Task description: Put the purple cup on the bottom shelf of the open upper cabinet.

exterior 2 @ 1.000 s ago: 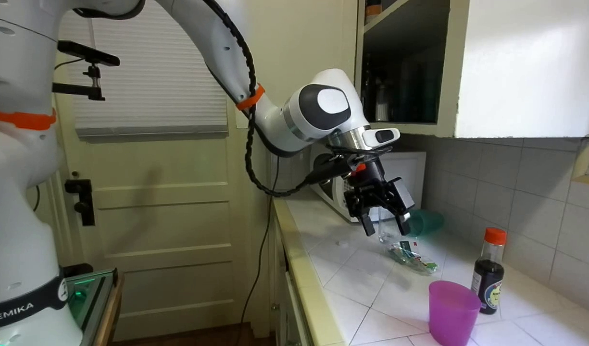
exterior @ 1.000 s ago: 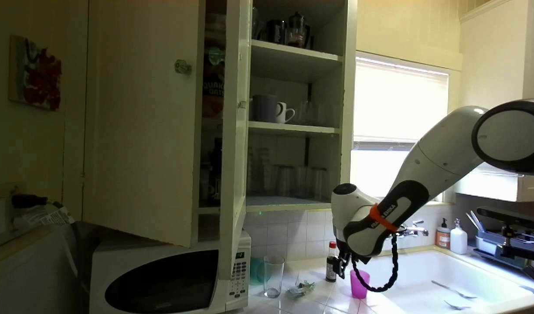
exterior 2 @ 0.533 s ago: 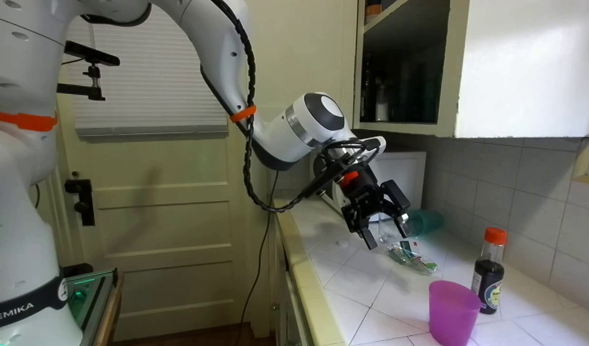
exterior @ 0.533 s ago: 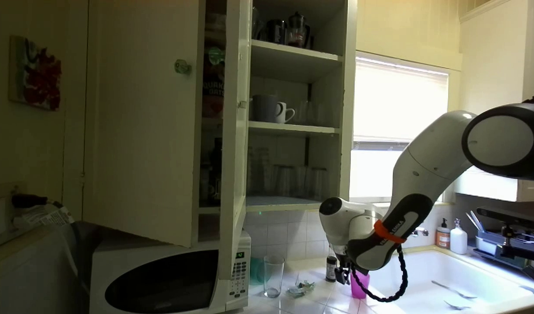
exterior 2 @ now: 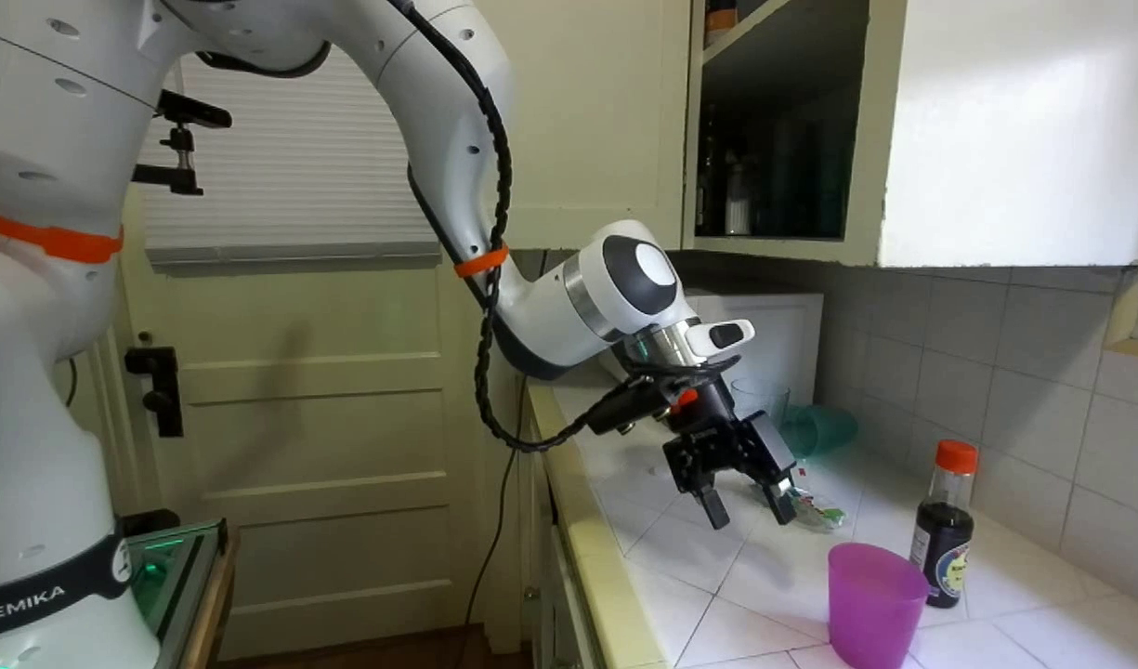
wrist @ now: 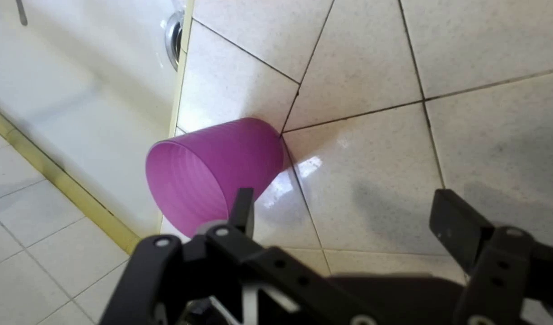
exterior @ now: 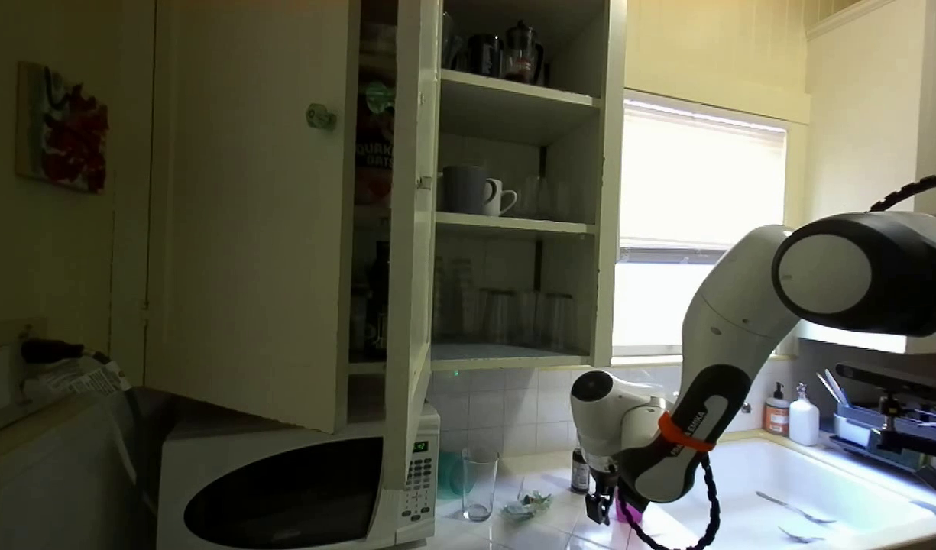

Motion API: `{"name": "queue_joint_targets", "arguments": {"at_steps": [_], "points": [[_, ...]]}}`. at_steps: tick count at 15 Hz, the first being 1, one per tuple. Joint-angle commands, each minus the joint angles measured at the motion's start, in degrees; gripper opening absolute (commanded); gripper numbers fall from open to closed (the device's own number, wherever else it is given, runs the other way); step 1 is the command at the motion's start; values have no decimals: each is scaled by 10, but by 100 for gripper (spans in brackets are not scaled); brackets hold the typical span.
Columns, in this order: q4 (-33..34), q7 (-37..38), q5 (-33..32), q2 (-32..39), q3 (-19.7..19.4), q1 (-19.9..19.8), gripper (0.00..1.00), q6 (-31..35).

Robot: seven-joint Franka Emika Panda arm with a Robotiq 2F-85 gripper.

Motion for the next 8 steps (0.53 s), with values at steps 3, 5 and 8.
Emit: {"name": "queue_joint_targets", "arguments": {"at_steps": [3,5,8], "points": [[0,-2,5,18,-13,-17,100,47],[1,4,6,21,-15,-20,100,55],[2,25,-7,18,-23,-20,100,81]]}}
